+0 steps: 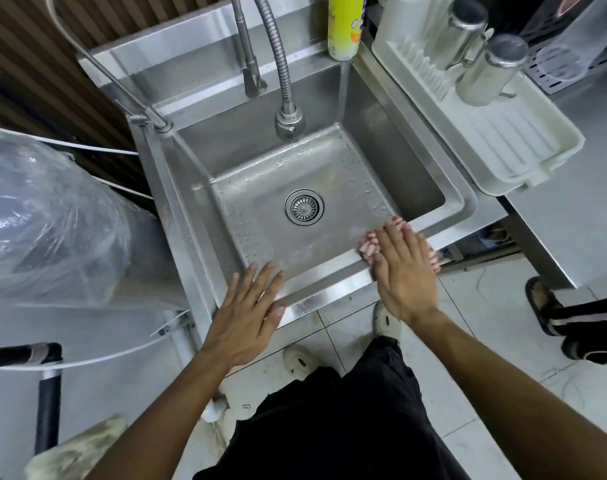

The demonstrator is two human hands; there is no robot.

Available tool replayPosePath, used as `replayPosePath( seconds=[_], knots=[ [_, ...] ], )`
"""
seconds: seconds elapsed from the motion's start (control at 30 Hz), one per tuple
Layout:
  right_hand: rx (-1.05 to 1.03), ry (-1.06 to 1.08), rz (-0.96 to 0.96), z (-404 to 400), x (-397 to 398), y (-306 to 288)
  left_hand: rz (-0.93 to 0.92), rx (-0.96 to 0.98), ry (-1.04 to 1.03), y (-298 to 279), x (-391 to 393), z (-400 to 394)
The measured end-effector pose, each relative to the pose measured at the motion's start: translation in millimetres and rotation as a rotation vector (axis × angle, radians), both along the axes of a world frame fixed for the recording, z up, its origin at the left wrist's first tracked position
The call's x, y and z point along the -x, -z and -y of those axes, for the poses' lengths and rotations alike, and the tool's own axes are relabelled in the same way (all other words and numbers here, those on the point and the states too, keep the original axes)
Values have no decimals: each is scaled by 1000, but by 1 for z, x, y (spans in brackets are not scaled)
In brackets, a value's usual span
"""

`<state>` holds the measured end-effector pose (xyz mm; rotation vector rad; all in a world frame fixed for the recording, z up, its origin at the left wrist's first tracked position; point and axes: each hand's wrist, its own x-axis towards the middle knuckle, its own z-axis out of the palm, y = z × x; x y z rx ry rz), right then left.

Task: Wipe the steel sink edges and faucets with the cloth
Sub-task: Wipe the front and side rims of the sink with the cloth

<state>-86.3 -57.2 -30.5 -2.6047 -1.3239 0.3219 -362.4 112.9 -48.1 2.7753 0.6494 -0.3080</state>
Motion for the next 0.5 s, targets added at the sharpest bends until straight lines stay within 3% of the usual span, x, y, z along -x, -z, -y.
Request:
replayPosePath(
  seconds=[0.17, 0.3, 0.37, 0.5],
  knots=[
    [-48, -498, -51, -30, 111, 9, -51, -80, -195, -6, 37, -30],
    [6, -817, -50, -46, 82, 8, -26, -64, -187, -7, 44, -53],
    [35, -832, 27, -37, 36, 6, -5, -40, -252, -9, 45, -73],
    [114, -589, 93, -2, -37, 3, -23, -39, -280, -11, 44, -96]
  ],
)
